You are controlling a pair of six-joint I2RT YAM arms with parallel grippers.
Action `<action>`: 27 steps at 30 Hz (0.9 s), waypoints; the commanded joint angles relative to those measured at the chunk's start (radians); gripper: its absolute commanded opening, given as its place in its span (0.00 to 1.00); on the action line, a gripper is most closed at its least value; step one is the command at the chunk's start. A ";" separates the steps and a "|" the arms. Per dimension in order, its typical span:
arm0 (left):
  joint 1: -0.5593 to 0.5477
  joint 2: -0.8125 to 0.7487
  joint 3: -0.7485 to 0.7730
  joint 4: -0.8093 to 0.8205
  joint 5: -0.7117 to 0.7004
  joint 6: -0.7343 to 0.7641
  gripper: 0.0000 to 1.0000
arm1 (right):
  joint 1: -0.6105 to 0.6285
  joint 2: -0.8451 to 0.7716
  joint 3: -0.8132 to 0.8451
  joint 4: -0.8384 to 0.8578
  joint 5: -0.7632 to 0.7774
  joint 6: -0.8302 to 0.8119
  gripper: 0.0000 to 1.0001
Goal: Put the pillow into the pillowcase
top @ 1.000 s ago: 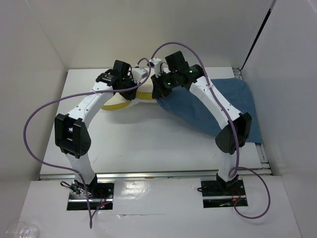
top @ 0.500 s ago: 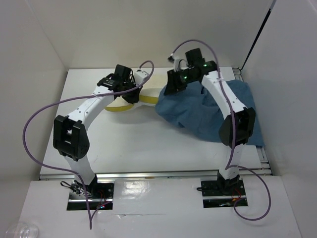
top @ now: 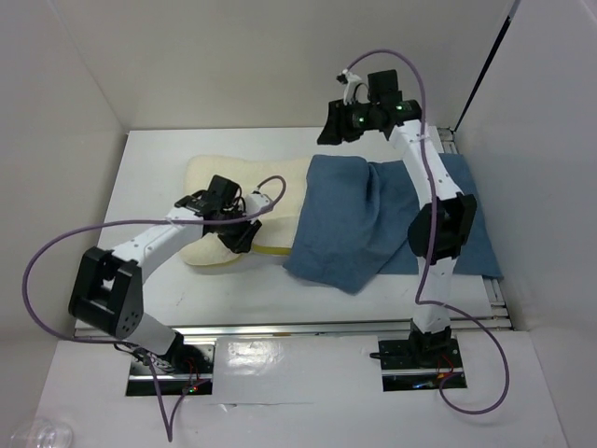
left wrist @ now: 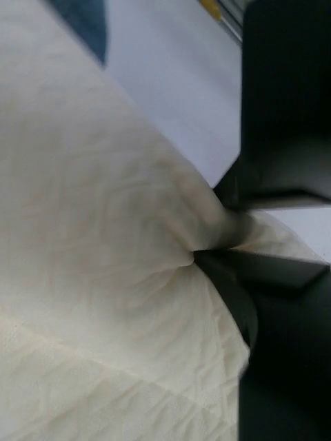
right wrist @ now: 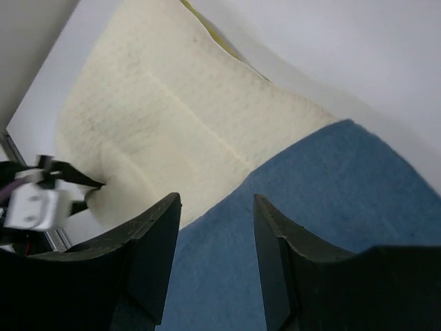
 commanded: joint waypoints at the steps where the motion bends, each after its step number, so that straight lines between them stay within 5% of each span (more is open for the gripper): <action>1: -0.009 -0.131 -0.005 -0.018 0.103 0.020 0.48 | 0.021 0.075 -0.076 -0.010 0.050 0.017 0.54; 2: -0.020 -0.173 -0.005 -0.028 0.112 0.020 0.63 | 0.021 0.106 -0.100 -0.001 0.068 0.017 0.54; 4: -0.020 -0.207 0.016 -0.038 0.082 0.020 0.68 | 0.021 0.157 -0.082 -0.001 0.120 0.028 0.54; 10: -0.031 -0.256 0.087 0.001 -0.056 -0.003 0.71 | 0.058 0.376 0.154 0.021 0.228 0.074 0.55; 15: -0.040 -0.224 0.116 0.017 -0.122 -0.033 0.71 | 0.118 0.418 0.148 0.113 0.314 0.098 0.55; 17: -0.040 -0.211 0.116 0.077 -0.160 -0.044 0.71 | 0.129 0.418 0.148 0.113 0.268 0.085 0.41; 20: -0.031 -0.118 0.161 0.174 -0.312 -0.064 0.71 | 0.152 0.374 0.084 0.064 0.228 0.042 0.07; 23: 0.000 -0.002 0.249 0.220 -0.414 -0.104 0.77 | 0.178 0.295 -0.087 0.052 0.228 -0.023 0.00; 27: 0.121 0.209 0.520 0.173 -0.330 -0.187 0.84 | 0.205 0.151 -0.292 0.039 0.228 -0.074 0.00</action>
